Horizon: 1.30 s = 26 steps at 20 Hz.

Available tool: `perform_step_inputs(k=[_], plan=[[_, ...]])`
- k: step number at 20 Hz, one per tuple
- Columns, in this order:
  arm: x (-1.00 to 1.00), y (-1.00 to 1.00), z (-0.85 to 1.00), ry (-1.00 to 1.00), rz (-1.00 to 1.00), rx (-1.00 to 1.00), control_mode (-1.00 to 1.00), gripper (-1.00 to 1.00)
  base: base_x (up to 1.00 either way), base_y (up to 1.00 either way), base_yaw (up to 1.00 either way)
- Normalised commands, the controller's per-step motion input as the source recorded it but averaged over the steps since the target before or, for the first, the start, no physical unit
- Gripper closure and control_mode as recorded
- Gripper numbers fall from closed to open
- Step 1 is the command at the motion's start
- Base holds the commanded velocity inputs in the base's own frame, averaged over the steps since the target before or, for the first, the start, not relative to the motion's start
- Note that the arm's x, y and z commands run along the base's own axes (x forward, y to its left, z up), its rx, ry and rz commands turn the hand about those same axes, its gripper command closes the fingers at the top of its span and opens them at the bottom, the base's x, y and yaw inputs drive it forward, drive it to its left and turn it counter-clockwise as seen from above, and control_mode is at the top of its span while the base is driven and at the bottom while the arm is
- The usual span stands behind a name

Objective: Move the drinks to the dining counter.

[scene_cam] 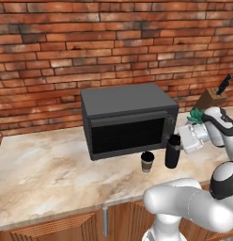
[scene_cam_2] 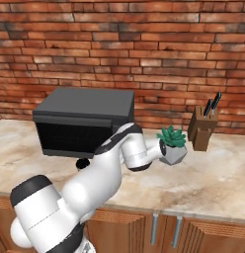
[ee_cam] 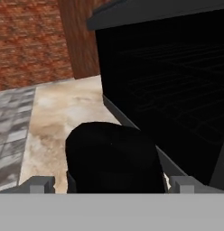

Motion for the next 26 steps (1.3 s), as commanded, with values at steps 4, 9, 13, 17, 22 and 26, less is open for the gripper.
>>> perform_step_inputs(k=[4,9,13,17,22,26], plan=[[-0.15,-0.01,0.00,-0.08,0.00,0.00,-1.00,-1.00,0.00,0.00,0.00],[-0.08,0.00,0.00,-0.05,0.00,0.00,-1.00,1.00,0.00,0.00,0.00],[-0.09,0.00,0.00,-0.01,0.00,0.00,-1.00,1.00,0.00,0.00,0.00],[-0.36,-0.05,0.38,-0.12,0.00,0.00,-1.00,1.00,0.00,0.00,0.00],[-0.46,-0.20,0.90,-0.19,0.00,0.00,-1.00,1.00,0.00,0.00,0.00],[-0.65,-0.27,1.00,-0.23,0.00,0.00,-1.00,1.00,0.00,0.00,0.00]])
